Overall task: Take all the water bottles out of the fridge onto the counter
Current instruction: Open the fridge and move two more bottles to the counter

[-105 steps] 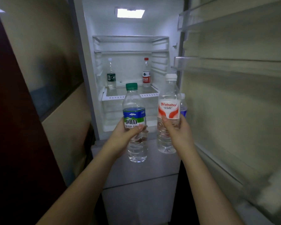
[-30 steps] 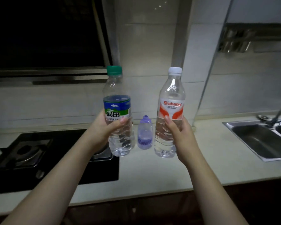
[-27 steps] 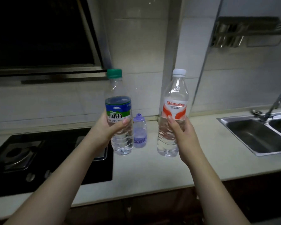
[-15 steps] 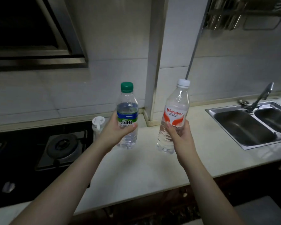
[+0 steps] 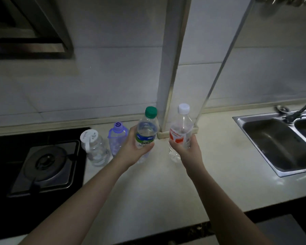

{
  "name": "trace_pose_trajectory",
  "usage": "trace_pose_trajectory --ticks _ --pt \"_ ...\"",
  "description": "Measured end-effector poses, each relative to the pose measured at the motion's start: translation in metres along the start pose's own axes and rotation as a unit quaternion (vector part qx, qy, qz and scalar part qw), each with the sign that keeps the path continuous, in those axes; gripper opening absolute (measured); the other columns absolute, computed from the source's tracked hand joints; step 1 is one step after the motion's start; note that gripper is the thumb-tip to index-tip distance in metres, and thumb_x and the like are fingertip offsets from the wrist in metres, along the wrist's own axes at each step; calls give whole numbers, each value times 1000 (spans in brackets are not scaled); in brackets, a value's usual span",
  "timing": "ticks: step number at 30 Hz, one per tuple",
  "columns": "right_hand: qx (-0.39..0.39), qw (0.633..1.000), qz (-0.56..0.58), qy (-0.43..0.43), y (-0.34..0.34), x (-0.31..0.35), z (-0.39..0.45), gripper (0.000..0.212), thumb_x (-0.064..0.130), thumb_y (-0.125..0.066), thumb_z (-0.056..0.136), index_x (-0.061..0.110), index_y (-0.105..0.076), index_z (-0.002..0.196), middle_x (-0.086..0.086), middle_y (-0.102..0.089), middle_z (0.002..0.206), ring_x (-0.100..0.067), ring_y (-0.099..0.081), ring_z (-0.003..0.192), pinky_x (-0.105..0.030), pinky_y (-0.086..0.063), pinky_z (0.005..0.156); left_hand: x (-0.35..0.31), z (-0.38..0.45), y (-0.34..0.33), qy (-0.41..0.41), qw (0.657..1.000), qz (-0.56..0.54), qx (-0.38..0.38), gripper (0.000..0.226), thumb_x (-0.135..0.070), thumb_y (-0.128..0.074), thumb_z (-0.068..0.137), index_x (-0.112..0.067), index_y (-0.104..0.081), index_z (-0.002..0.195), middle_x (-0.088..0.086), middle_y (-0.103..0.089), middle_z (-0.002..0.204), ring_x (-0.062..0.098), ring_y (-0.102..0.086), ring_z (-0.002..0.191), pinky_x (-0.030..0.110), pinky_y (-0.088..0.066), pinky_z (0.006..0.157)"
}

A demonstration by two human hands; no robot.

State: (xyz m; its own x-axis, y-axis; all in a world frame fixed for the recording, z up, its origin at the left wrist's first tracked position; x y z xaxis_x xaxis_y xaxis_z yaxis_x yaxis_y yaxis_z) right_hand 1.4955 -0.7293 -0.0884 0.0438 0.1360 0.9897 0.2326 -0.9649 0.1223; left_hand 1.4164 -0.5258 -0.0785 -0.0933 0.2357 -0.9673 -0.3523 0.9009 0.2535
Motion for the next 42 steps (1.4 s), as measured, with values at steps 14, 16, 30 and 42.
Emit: trace_pose_trajectory --ticks 14,16,30,42 --pt "77 992 -65 -71 -9 -112 95 66 45 -85 64 37 -55 123 14 -66 113 -5 -63 101 -34 -56 87 84 65 -50 100 984 56 -136 70 -17 -87 70 -21 -45 126 -13 -61 103 1 -60 91 2 -42 68" --pt "84 992 -68 -67 -15 -117 101 59 49 -85 61 45 -58 114 20 -68 105 2 -65 95 -25 -56 80 95 67 -51 103 981 68 -150 69 -14 -88 68 -18 -46 123 -6 -62 103 13 -62 94 6 -45 73" --pt "104 990 -81 -51 -30 -138 120 47 21 -88 67 30 -58 101 12 -67 88 -4 -67 84 -12 -53 65 127 64 -57 176 964 63 -188 83 -22 -88 68 -20 -40 135 -4 -54 121 13 -53 108 25 -40 87" --pt "120 958 -251 -73 1 -163 49 41 37 -60 92 25 -50 131 6 -54 109 -10 -55 98 -25 -44 82 135 -2 -63 204 921 326 -65 70 -28 -73 83 -3 -43 141 15 -49 142 32 -45 132 37 -37 108"
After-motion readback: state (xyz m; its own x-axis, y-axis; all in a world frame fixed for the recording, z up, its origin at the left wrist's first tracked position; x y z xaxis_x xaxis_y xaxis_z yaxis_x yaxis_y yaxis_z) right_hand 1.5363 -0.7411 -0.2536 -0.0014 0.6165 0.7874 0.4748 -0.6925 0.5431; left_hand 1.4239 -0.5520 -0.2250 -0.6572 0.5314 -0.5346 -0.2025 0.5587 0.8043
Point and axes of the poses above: each hand's wrist, its own z-axis towards the middle knuckle, its own y-axis out of the back of the hand, x = y × z, the point moved 8 cm from there along z, towards the middle knuckle
